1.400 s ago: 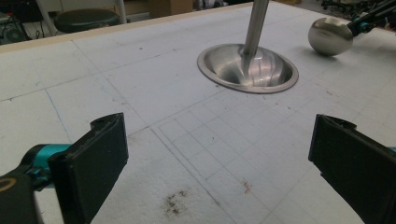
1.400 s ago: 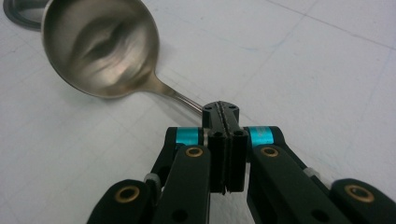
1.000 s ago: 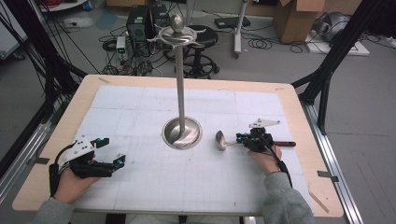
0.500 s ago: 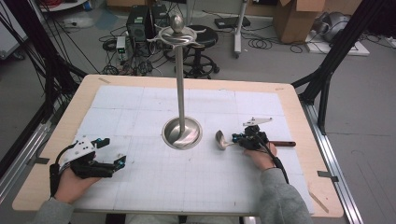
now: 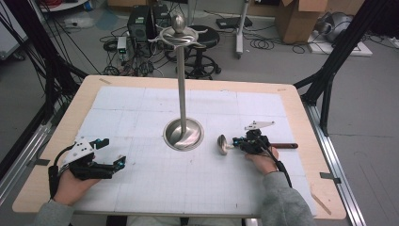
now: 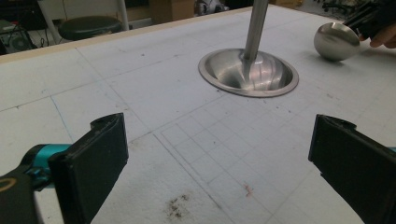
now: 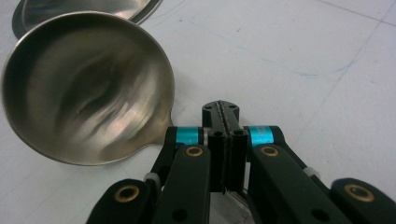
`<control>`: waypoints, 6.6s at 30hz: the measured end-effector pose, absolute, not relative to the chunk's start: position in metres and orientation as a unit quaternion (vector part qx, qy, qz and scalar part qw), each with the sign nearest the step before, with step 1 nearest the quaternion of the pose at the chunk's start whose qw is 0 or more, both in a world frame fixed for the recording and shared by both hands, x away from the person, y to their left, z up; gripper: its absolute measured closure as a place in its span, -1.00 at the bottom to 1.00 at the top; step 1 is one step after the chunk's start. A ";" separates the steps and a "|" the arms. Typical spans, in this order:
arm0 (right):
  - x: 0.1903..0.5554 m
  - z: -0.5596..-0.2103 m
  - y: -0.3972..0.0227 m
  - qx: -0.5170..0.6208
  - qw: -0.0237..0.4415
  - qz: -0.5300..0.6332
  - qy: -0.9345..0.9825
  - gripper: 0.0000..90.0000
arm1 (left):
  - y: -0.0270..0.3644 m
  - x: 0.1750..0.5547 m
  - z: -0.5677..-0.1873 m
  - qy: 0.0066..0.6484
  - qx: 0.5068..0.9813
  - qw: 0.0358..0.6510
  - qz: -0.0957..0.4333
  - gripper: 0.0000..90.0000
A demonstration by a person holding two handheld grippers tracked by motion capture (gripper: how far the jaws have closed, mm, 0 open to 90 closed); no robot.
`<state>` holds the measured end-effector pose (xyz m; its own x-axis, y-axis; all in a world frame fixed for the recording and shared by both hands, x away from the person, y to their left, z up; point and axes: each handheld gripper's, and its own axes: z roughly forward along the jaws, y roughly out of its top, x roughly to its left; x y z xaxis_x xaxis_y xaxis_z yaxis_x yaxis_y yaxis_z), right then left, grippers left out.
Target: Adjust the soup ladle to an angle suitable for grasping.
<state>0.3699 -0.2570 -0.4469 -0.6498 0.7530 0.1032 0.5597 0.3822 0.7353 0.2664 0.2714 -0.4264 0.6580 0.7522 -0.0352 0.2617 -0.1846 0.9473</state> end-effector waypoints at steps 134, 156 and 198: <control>0.386 -0.447 -0.242 0.320 0.129 0.387 0.855 1.00 | 0.297 0.227 -0.428 0.387 0.723 0.517 0.246 -0.88; 0.388 -0.436 -0.226 0.299 0.122 0.389 0.863 1.00 | 0.303 0.215 -0.430 0.400 0.719 0.510 0.249 -0.88; 0.362 -0.437 -0.212 0.252 0.044 0.353 0.900 1.00 | 0.293 0.227 -0.430 0.382 0.733 0.514 0.231 -0.88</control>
